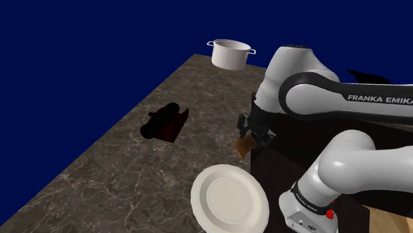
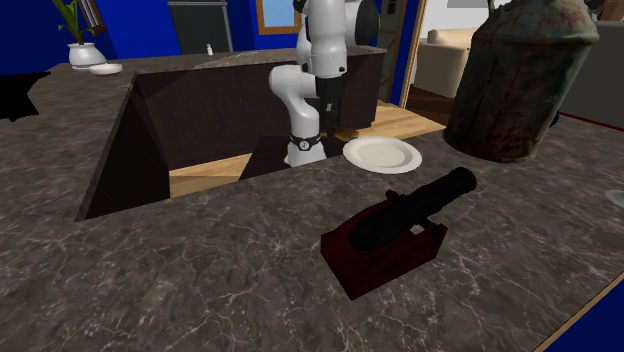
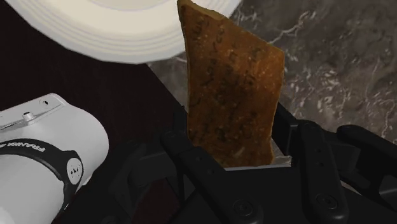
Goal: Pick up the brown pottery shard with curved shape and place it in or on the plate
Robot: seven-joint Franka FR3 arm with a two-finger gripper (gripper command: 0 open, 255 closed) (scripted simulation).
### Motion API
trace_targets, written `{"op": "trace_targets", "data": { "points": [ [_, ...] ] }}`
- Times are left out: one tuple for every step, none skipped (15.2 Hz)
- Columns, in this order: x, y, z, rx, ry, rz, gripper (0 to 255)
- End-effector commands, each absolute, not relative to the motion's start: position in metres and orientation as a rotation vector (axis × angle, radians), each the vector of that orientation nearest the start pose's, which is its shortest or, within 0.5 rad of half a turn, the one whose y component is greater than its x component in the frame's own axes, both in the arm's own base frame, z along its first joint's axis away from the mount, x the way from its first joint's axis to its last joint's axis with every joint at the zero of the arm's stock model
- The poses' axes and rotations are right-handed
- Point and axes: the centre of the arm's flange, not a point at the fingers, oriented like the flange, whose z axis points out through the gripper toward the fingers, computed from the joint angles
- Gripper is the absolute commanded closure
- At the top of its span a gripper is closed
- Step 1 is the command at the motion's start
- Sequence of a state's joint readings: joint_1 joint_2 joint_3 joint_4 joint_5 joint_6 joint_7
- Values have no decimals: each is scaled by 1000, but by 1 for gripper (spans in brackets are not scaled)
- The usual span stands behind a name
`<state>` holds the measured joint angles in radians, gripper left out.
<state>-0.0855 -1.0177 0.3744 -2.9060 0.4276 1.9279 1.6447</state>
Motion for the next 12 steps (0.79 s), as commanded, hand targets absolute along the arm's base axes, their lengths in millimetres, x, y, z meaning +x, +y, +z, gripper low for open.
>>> {"op": "trace_targets", "data": {
  "points": [
    [244,112,410,-2052,2274,73,255],
    [240,125,410,-2052,2274,73,255],
    [235,137,410,-2052,2274,73,255],
    [231,150,410,-2052,2274,73,255],
    [227,162,410,-2052,2274,73,255],
    [223,175,410,-2052,2274,73,255],
    [219,187,410,-2052,2274,73,255],
    [214,200,410,-2052,2274,73,255],
    [210,212,410,-2052,2274,73,255],
    [206,225,410,-2052,2274,73,255],
    [203,233,410,-2052,2274,73,255],
    [203,233,405,-2052,2274,73,255]
  ]
}}
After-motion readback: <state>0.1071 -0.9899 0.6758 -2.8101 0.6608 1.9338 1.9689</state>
